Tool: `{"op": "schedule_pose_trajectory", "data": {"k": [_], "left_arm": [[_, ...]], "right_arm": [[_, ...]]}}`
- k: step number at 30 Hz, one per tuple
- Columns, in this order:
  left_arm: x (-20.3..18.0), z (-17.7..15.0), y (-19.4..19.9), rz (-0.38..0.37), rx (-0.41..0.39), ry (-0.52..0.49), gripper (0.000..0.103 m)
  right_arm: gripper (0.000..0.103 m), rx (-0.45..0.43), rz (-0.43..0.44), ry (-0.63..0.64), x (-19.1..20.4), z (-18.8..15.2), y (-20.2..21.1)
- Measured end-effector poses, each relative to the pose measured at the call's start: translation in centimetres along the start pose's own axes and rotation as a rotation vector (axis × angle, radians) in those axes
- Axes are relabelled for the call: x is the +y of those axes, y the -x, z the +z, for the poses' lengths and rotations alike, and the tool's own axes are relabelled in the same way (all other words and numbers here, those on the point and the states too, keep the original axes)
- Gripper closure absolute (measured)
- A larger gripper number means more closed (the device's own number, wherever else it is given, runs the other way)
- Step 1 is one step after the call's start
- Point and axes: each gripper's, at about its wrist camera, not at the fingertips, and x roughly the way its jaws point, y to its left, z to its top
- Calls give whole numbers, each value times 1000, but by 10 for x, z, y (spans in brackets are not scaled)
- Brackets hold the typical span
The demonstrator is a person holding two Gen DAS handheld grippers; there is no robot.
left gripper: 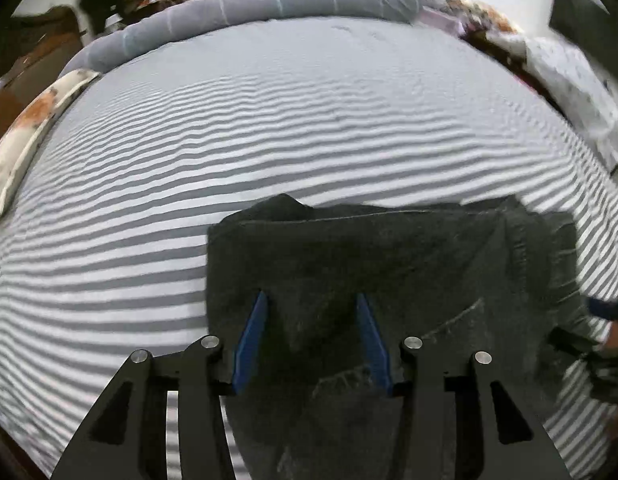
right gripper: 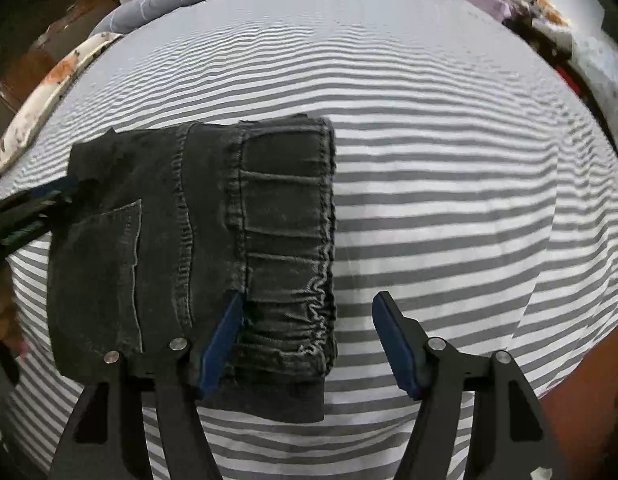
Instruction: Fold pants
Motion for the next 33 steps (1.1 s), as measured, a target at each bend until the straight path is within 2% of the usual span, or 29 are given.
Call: {"op": "schedule_pose_trajectory", "data": {"k": [2,6,12,16,19,21,23,29,33], "left_arm": [[2,0,-13,-2,28,-4,55],[7,2,-4,-38,9,11,55],[48,-18,25,-223,27,137,52],[79,-45,29,-288,59,234,52],[89,-53,21,-318,87,287,52],[92,-57,16,-359,98,325,52],[88,-60,11,-393,99,331,52],[78,-58,-2,-402,76,324,52],[72,-51,-8,-392,69,319,49]], "right_arm": [[38,16,39,-4,-9,-1,-2],[36,28,169,-43,-29,2,-6],[35,24,508,-157,-79,17,-18],[35,40,642,-199,-98,25,-35],[42,44,720,-216,-109,30,-50],[47,53,733,-209,-105,31,-58],[48,51,765,-200,-103,32,-62],[47,84,803,-159,-95,37,-69],[47,89,786,-144,-77,49,-74]]}}
